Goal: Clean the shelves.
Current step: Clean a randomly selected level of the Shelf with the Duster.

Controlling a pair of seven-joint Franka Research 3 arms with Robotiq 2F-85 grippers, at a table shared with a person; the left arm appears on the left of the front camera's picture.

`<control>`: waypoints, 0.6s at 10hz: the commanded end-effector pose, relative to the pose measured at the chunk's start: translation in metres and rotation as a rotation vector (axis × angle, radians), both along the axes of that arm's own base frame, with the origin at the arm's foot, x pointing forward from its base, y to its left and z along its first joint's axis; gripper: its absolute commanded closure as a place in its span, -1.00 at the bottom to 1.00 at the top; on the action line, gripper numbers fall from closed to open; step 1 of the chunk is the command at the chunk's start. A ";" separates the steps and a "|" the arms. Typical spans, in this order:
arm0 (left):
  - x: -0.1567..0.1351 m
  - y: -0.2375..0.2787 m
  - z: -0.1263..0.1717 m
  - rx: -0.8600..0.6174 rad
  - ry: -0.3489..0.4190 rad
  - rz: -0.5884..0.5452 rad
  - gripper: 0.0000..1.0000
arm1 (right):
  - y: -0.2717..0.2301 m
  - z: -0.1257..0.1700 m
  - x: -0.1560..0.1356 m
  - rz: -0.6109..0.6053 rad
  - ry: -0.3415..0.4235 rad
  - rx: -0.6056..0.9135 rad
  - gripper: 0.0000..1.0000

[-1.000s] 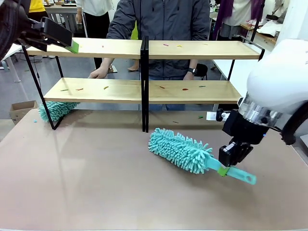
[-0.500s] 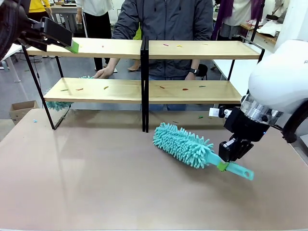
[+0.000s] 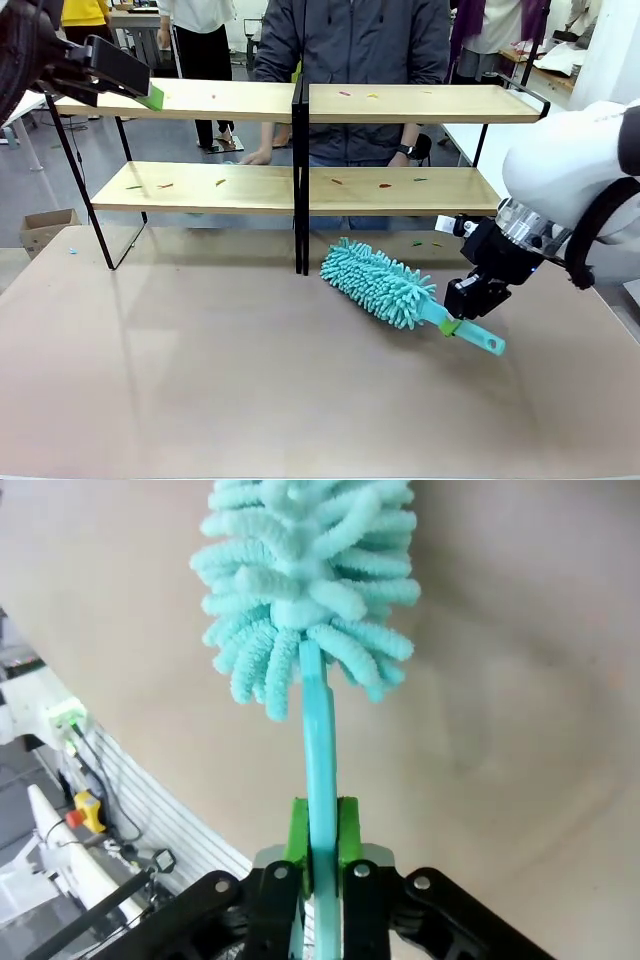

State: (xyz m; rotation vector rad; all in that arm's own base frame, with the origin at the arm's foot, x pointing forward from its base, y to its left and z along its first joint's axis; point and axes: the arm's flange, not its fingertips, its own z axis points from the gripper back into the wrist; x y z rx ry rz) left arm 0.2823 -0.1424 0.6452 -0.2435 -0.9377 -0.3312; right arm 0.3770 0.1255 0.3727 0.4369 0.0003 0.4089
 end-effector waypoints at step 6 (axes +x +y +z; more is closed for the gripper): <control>0.000 0.001 0.000 -0.007 -0.009 -0.003 -1.00 | -0.038 -0.011 0.028 -0.282 -0.037 -0.005 0.75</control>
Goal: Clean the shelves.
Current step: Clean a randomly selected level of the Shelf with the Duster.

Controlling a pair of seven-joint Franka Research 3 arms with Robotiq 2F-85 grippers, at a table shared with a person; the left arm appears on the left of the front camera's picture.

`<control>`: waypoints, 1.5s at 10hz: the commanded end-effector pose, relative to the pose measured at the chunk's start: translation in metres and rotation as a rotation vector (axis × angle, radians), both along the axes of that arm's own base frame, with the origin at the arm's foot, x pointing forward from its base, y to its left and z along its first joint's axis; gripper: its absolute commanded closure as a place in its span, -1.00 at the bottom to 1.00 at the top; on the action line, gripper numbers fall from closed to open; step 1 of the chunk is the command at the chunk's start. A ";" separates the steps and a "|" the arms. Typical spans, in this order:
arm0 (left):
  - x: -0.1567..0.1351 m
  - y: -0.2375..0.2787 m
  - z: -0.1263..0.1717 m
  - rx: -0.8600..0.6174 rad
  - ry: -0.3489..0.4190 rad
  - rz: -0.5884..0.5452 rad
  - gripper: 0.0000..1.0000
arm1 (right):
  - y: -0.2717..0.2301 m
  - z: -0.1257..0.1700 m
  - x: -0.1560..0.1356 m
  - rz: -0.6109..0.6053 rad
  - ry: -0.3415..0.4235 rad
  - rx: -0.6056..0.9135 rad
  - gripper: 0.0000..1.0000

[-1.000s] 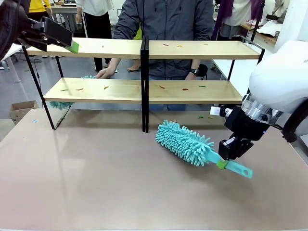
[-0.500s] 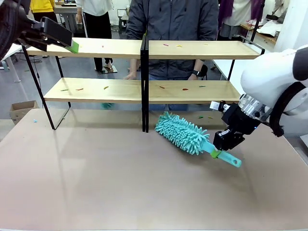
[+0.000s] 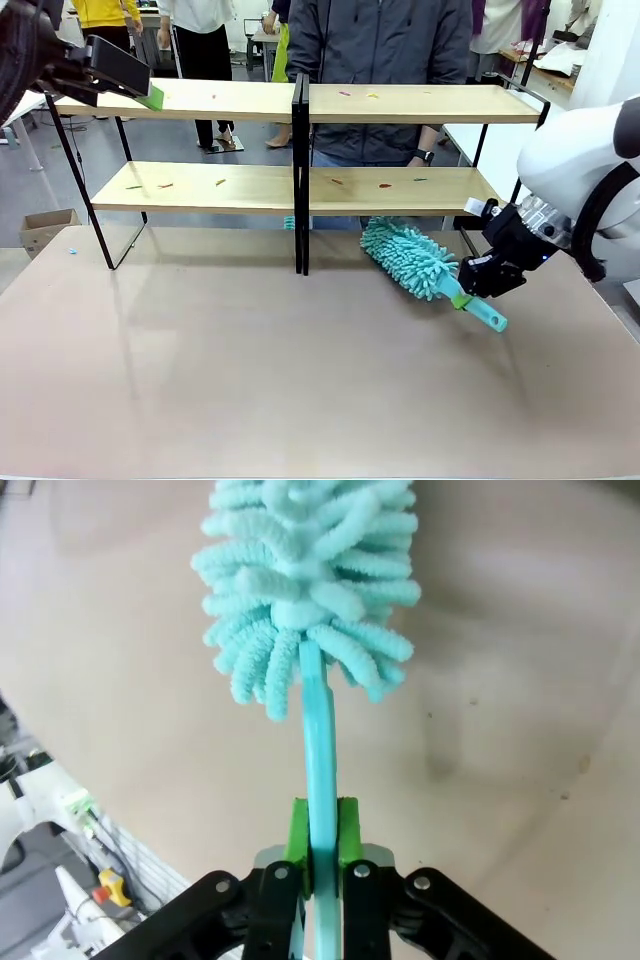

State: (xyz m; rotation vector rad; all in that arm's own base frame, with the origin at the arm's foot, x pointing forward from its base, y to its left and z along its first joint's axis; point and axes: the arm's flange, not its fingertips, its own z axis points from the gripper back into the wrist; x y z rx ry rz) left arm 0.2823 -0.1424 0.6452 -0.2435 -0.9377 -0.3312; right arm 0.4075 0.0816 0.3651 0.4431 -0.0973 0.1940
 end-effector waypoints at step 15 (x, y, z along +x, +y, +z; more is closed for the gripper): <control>0.000 0.001 0.000 -0.007 -0.009 -0.003 -1.00 | 0.005 0.015 -0.041 -0.484 -0.021 -0.223 0.75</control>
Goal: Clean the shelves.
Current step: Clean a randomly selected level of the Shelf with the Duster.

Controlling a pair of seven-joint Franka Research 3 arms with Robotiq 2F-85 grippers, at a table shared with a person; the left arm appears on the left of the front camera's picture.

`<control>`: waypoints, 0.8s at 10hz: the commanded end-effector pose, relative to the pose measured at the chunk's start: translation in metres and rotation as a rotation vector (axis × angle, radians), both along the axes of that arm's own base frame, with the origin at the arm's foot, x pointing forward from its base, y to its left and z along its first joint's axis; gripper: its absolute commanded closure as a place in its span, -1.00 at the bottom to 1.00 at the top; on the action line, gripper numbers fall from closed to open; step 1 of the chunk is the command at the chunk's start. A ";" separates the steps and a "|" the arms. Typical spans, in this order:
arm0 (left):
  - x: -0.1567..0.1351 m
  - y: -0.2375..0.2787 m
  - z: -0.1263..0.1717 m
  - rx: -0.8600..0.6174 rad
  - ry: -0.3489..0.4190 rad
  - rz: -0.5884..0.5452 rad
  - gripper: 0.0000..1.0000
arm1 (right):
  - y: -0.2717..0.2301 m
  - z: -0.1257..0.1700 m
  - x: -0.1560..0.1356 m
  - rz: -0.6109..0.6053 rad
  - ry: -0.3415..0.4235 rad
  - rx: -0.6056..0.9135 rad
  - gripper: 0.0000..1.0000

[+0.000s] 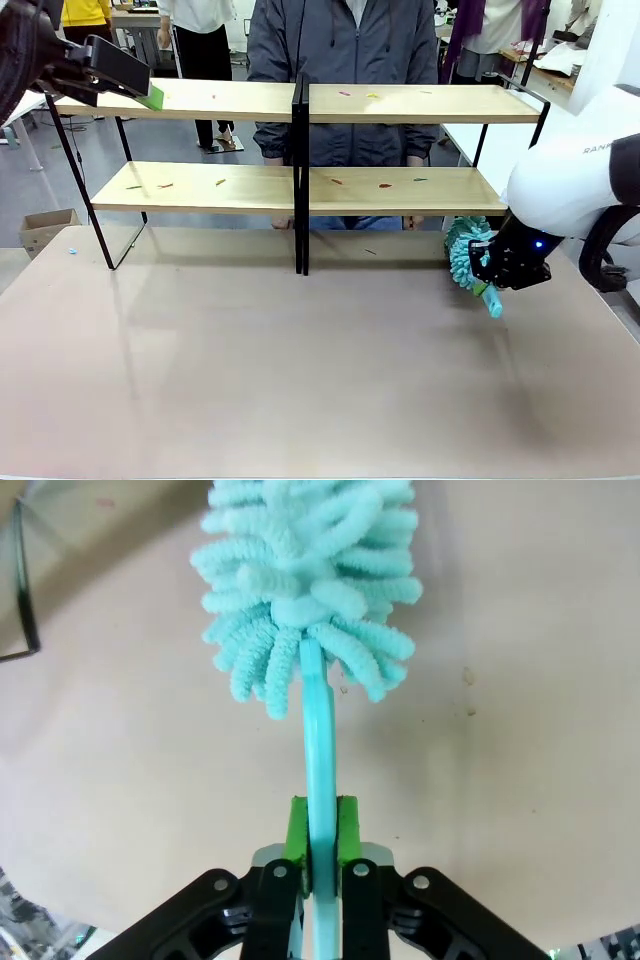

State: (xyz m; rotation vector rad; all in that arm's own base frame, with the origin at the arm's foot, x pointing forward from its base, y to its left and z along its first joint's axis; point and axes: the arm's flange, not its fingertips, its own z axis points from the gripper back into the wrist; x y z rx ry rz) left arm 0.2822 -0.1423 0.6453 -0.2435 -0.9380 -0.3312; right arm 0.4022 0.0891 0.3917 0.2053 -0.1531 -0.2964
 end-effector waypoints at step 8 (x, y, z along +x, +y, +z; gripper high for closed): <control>0.000 0.001 0.000 -0.007 -0.009 -0.003 -1.00 | -0.041 0.028 -0.121 0.544 0.167 0.287 0.75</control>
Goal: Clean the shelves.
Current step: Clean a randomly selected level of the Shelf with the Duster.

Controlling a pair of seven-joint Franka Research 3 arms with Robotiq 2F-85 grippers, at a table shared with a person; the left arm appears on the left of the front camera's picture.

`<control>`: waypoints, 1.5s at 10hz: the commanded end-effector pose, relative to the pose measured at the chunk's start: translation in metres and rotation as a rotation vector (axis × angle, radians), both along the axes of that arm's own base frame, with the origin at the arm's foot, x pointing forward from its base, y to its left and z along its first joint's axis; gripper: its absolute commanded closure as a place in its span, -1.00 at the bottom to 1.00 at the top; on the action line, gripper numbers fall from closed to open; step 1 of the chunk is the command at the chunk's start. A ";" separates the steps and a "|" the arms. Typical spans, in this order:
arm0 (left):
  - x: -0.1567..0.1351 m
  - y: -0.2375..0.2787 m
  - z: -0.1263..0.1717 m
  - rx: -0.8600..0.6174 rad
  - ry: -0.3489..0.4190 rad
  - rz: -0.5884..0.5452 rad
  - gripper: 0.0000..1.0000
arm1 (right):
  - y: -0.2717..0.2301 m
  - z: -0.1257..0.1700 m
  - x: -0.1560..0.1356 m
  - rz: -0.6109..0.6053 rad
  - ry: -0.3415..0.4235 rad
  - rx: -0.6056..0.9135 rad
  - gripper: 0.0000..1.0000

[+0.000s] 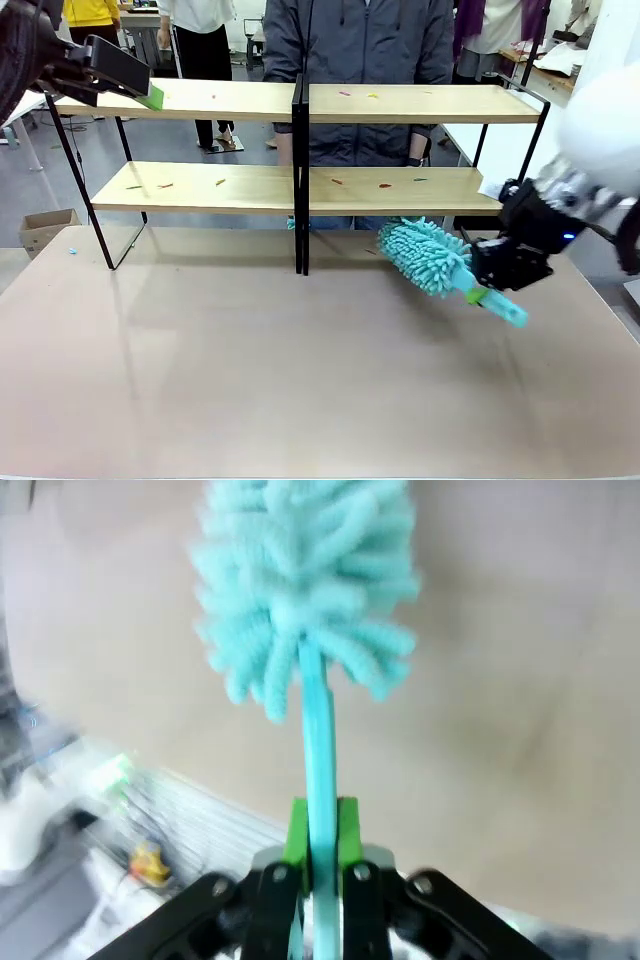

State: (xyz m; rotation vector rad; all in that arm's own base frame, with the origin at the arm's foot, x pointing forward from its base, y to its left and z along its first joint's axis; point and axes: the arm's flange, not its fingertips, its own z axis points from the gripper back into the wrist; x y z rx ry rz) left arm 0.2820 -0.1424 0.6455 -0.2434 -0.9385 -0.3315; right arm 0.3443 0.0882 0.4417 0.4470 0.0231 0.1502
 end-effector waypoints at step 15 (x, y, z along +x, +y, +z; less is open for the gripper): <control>0.000 0.001 0.000 -0.007 -0.008 -0.003 -1.00 | -0.162 0.065 -0.134 0.610 -0.338 0.257 0.75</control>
